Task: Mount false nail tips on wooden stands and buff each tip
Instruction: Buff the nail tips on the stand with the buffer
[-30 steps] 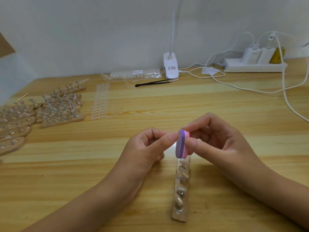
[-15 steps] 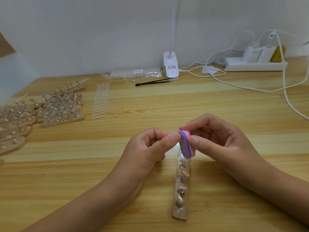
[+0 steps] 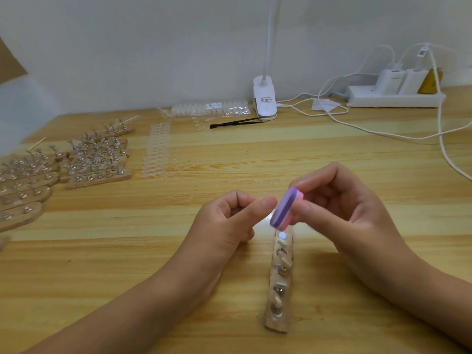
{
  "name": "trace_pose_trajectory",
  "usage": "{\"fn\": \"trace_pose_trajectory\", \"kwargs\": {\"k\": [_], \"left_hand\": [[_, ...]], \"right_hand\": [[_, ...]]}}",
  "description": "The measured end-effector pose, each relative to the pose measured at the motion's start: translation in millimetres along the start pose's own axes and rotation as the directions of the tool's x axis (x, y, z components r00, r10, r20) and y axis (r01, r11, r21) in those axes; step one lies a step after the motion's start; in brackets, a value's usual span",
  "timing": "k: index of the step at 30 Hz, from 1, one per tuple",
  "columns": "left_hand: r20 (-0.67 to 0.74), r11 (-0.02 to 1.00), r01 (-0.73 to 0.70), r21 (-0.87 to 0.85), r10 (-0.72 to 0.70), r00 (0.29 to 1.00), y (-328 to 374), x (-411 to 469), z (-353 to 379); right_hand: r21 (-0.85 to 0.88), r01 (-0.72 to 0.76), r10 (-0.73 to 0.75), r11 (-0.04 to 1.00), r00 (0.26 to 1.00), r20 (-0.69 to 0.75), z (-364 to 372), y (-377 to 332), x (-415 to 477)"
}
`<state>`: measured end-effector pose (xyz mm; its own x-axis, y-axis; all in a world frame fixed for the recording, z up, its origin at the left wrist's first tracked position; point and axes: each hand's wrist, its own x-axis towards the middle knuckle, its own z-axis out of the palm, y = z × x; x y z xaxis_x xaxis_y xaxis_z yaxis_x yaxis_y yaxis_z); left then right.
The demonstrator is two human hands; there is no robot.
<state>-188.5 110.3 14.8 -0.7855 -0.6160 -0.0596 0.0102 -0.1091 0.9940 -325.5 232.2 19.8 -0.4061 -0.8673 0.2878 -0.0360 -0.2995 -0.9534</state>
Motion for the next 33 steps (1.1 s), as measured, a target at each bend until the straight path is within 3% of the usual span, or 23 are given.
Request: {"fn": "trace_pose_trajectory", "kwargs": {"k": [8, 16, 24, 33], "left_hand": [[0.005, 1.0, -0.001, 0.017, 0.001, 1.0, -1.2, 0.2, 0.3], [-0.003, 1.0, 0.001, -0.003, -0.001, 1.0, 0.1, -0.1, 0.2], [0.006, 1.0, -0.003, -0.001, 0.003, 1.0, 0.2, -0.5, 0.6], [-0.007, 1.0, -0.003, -0.015, 0.003, 1.0, 0.7, -0.2, 0.3]], "right_hand": [[-0.017, -0.025, 0.026, 1.0, 0.996, 0.08, 1.8, -4.2, -1.0], [-0.025, 0.039, -0.041, 0.999, 0.998, -0.052, 1.1, -4.0, 1.0], [-0.069, 0.043, -0.041, 0.997, 0.999, 0.025, 0.4, -2.4, 0.5], [-0.074, 0.054, -0.057, 0.996, 0.997, -0.051, -1.2, -4.3, 1.8]]}}
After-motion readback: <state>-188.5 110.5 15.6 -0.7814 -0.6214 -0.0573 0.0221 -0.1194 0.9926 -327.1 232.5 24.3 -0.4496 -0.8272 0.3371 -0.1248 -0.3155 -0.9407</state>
